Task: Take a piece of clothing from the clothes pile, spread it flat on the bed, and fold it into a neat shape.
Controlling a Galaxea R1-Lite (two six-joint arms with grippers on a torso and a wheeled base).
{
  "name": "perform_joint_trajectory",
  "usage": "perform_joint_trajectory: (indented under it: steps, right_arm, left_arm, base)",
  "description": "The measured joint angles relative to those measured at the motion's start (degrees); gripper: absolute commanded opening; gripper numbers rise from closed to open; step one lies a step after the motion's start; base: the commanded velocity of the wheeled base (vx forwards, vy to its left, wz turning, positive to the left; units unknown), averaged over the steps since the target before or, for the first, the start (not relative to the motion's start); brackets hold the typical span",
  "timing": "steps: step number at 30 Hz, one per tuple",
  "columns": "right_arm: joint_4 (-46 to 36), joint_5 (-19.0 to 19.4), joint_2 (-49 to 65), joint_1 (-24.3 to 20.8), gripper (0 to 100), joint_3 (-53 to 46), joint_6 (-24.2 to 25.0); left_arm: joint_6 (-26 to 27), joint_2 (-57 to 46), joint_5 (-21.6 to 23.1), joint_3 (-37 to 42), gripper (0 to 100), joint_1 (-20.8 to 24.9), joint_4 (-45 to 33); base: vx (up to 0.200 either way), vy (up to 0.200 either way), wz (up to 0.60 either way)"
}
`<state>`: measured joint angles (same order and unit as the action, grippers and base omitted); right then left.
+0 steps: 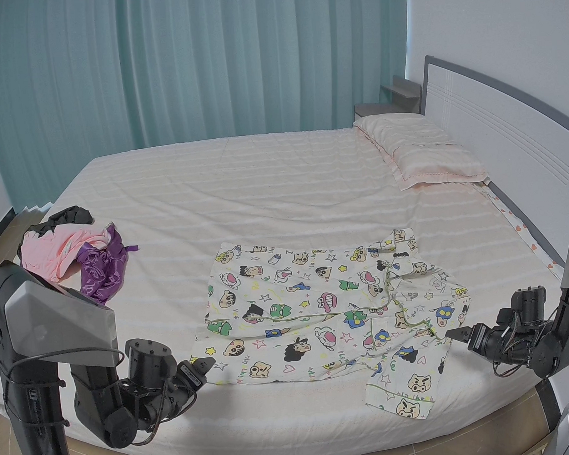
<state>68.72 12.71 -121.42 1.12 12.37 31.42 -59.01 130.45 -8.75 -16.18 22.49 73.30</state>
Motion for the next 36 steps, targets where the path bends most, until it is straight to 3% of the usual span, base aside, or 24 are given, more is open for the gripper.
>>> perform_joint_trajectory:
  steps: [5, 6, 13, 21, 31, 32, 36]
  right_arm:
    - [1.8, -0.1, -0.4, -0.4, 100, -2.2, 0.1]
    - [2.0, -0.1, -0.6, -0.5, 100, -2.5, 0.0]
    - [2.4, -0.2, -4.0, -3.8, 100, -3.8, -0.7]
    - [2.7, -4.4, -9.5, -11.4, 100, -4.1, -2.1]
    - [2.2, -6.0, -12.3, -19.0, 100, -2.3, -2.0]
    - [2.2, -6.0, -12.5, -19.3, 0, -2.2, -2.0]
    - [1.8, -6.6, -12.7, -20.0, 0, -1.6, -2.1]
  left_arm:
    - [0.0, 1.3, -2.7, -6.6, 100, 0.1, -7.6]
    - [0.0, 1.4, -2.9, -7.8, 0, 0.1, -9.0]
    - [-0.1, 1.9, -4.0, -14.3, 0, 0.1, -17.4]
    - [-0.2, 1.5, -5.9, -15.2, 0, -0.2, -18.3]
    - [-0.3, -1.3, -6.1, -13.3, 0, -0.3, -18.4]
    - [-0.3, -1.4, -6.1, -13.2, 0, -0.3, -18.4]
    - [-0.3, -1.6, -6.1, -13.2, 0, -0.3, -18.4]
  base:
    - [0.000, 0.000, 0.00]
    - [0.000, 0.000, 0.00]
    - [0.000, 0.000, 0.00]
    - [0.000, 0.000, 0.00]
    - [0.000, 0.000, 0.00]
    - [0.000, 0.000, 0.00]
    - [0.000, 0.000, 0.00]
